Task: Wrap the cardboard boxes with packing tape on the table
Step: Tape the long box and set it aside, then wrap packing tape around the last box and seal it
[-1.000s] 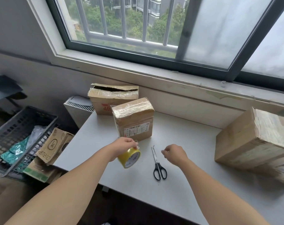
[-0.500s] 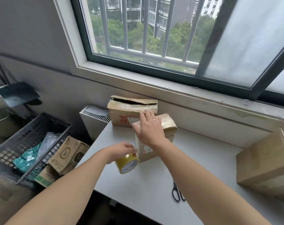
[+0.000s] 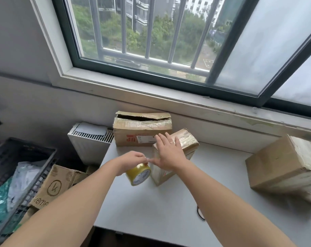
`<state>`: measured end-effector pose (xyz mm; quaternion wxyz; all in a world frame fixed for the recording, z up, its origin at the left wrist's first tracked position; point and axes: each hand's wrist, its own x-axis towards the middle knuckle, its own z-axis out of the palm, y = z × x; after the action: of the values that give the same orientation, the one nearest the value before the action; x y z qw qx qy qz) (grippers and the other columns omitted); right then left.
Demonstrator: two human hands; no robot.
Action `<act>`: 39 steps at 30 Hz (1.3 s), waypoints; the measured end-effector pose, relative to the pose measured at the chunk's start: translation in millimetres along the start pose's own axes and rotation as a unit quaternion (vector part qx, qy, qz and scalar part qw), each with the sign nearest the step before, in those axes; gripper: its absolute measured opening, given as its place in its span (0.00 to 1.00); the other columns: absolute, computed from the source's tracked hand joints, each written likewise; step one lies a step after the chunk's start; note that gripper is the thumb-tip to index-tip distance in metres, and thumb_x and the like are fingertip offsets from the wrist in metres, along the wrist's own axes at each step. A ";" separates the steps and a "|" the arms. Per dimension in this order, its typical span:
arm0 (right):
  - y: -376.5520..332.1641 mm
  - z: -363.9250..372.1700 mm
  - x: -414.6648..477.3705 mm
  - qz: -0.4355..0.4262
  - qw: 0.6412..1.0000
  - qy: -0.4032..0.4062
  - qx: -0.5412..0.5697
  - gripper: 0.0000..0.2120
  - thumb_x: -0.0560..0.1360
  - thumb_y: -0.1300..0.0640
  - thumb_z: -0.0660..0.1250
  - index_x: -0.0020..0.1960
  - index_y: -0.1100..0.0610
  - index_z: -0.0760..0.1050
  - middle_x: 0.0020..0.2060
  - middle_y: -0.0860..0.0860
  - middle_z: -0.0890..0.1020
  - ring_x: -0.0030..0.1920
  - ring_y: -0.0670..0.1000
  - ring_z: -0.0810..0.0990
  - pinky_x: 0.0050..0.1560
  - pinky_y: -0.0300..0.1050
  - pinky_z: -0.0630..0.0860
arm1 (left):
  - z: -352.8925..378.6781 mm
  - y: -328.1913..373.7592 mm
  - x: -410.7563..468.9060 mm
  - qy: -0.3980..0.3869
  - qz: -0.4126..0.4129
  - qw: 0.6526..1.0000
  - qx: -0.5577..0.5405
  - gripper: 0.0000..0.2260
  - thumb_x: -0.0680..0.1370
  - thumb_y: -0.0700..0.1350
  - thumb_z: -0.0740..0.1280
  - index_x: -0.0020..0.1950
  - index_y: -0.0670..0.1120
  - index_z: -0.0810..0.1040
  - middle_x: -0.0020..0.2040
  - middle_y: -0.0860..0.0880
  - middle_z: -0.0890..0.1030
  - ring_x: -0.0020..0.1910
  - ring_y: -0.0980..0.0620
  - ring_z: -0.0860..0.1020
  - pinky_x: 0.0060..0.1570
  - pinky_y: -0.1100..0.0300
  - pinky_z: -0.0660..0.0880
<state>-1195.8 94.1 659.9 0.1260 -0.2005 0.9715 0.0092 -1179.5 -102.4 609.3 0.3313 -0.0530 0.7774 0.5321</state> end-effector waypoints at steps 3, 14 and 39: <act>4.2 -0.2 -5.3 0.021 1.000 0.004 0.019 0.41 0.82 0.32 0.51 0.84 0.54 0.41 0.83 0.50 0.43 0.82 0.53 0.35 0.79 0.64 0.36 | -8.4 11.5 -1.7 -0.035 0.016 0.998 -0.053 0.12 0.81 0.55 0.69 0.43 0.50 0.83 0.44 0.49 0.79 0.41 0.50 0.76 0.43 0.57 0.70; -22.6 17.2 -5.7 0.135 0.989 0.065 -0.002 0.35 0.86 0.41 0.48 0.83 0.59 0.41 0.83 0.56 0.46 0.82 0.61 0.44 0.79 0.61 0.42 | -33.3 -3.1 -3.5 -0.060 0.027 0.998 0.013 0.11 0.78 0.56 0.71 0.47 0.49 0.85 0.48 0.49 0.80 0.49 0.47 0.76 0.50 0.53 0.70; 49.4 12.1 -36.1 0.287 0.924 0.164 0.194 0.36 0.73 0.36 0.71 0.75 0.42 0.61 0.79 0.53 0.51 0.80 0.60 0.45 0.71 0.65 0.64 | -11.5 50.7 1.3 -0.040 0.078 0.995 0.038 0.08 0.81 0.52 0.70 0.49 0.50 0.86 0.49 0.49 0.83 0.45 0.50 0.78 0.45 0.58 0.73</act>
<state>-1180.2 154.4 655.5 -0.0065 0.1165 0.9774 -0.1765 -1207.8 -90.2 651.1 0.3214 0.0422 0.7846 0.5285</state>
